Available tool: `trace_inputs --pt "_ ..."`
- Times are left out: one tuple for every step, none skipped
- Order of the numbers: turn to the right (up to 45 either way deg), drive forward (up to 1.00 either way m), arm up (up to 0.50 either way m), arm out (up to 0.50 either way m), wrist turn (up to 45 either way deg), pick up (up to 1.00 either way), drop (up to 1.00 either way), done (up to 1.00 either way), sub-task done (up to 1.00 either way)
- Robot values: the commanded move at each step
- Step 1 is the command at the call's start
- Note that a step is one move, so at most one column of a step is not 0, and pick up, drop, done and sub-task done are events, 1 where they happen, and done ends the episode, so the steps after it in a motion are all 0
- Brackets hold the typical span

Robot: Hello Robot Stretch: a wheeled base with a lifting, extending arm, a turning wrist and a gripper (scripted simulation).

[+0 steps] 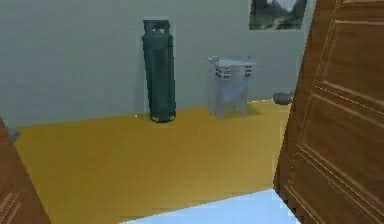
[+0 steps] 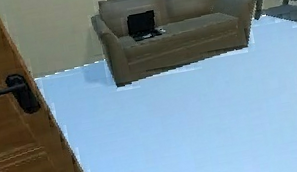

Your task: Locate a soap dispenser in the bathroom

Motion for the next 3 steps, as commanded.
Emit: trace_inputs --pt "0.0 0.1 0.0 0.0 0.0 0.0 0.0 0.0 0.0" --pt "-12.0 0.0 0.0 0.0 0.0 0.0 0.0 0.0 0.0" --pt "-3.0 0.0 0.0 0.0 0.0 0.0 0.0 0.0 0.0"
